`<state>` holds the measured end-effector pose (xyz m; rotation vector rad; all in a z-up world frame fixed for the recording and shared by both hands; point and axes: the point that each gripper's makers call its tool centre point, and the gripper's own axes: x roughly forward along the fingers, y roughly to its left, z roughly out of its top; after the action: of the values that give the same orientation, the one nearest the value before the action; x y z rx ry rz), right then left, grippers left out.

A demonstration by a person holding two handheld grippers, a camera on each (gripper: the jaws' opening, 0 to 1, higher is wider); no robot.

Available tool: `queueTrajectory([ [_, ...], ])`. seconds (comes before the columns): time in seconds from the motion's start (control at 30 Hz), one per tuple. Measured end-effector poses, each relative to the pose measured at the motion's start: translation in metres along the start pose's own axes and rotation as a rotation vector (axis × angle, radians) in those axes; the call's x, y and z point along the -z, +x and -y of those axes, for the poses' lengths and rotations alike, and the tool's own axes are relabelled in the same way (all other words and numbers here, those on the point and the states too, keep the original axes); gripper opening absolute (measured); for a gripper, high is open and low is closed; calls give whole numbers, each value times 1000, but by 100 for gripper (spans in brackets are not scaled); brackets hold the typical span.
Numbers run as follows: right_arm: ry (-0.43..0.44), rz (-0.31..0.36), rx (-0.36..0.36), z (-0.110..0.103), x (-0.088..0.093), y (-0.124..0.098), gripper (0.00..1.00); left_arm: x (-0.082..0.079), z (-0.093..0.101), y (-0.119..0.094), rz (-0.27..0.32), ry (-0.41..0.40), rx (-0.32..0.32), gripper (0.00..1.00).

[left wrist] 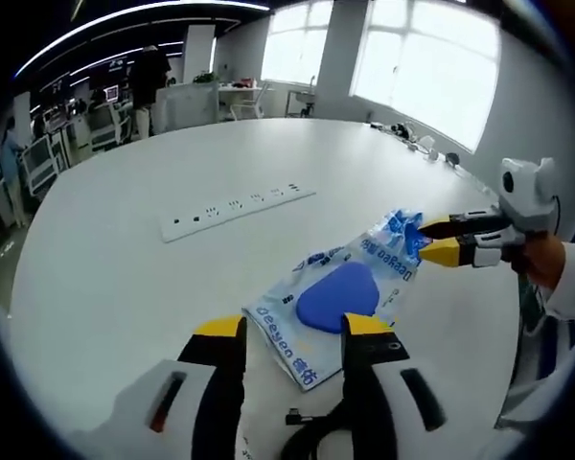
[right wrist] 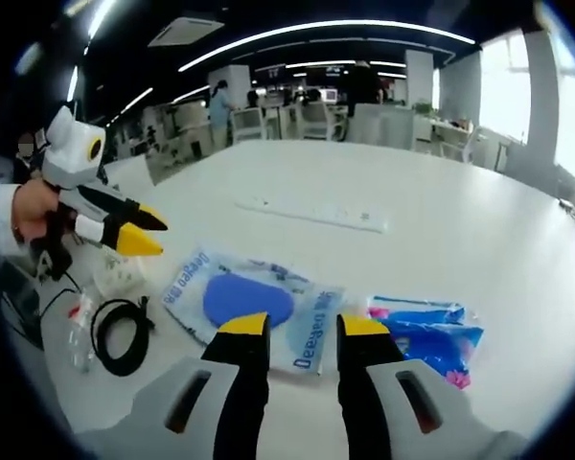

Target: Arrange the tabletop items into an orderly group along one side of the table until the central work area is clear of visible clutter.

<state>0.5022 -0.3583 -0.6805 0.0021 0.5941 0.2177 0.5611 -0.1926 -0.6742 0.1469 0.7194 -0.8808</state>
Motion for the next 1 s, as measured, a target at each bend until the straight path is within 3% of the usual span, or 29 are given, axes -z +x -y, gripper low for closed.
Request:
queueTrajectory([
  [0.53,-30,70,-47,-26,-33,-20,36,-39,0,-49,117,19,28,53],
  [1.0,-42,140,-104,-58,-58,-42,42,-49,-10,-100,171,84,-4,58],
])
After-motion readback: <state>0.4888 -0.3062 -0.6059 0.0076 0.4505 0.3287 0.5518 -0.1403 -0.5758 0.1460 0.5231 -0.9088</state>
